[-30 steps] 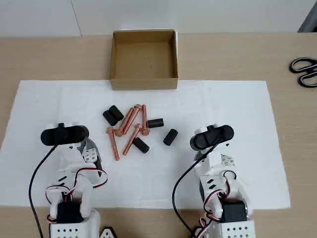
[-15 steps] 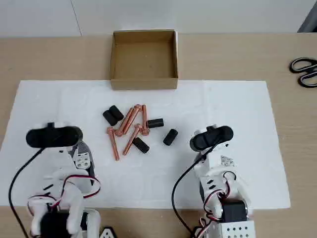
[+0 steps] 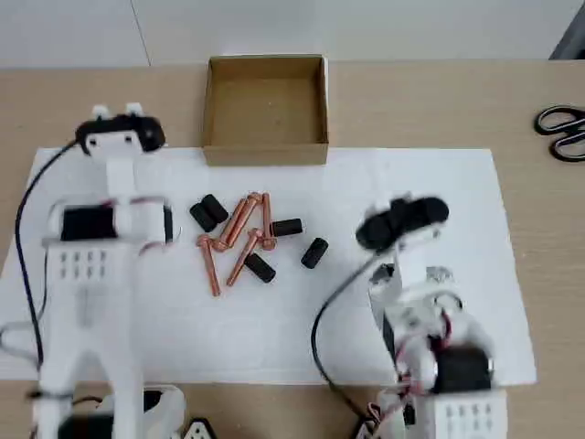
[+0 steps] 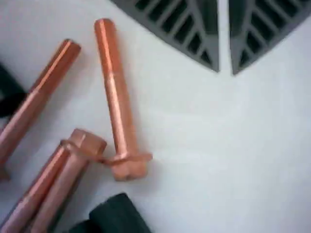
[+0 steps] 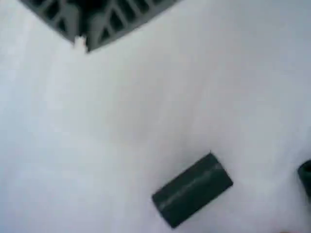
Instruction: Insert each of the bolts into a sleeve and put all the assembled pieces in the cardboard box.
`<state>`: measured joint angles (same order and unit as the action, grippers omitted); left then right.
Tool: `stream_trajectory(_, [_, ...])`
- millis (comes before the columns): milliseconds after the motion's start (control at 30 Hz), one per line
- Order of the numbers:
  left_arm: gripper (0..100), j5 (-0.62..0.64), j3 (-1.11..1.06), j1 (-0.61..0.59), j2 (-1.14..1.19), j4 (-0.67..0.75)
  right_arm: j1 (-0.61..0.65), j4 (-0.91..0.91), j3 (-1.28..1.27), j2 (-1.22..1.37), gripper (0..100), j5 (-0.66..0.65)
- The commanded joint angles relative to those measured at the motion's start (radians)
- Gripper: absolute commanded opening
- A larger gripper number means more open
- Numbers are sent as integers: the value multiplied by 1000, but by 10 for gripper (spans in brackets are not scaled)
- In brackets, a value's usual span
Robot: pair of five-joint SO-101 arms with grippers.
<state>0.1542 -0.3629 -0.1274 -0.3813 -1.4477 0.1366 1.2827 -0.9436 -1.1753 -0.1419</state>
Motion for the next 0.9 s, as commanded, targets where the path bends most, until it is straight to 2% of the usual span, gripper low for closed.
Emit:
stream_trajectory(0, [6,43,79,-5,52,11,1,73,330,446,8,106])
stream_trajectory(167, [6,48,76,-5,57,43,105,401,824,941,8,338])
stream_trajectory(333, [6,48,74,-5,61,43,156,441,1125,1228,8,405])
stream_trajectory(600, [6,48,59,-5,60,43,197,424,1143,1394,9,680])
stream_trajectory(733, [6,48,59,-5,61,43,202,404,1143,1466,11,695])
stream_trajectory(867, [6,48,59,-5,61,43,234,403,1145,1534,94,721])
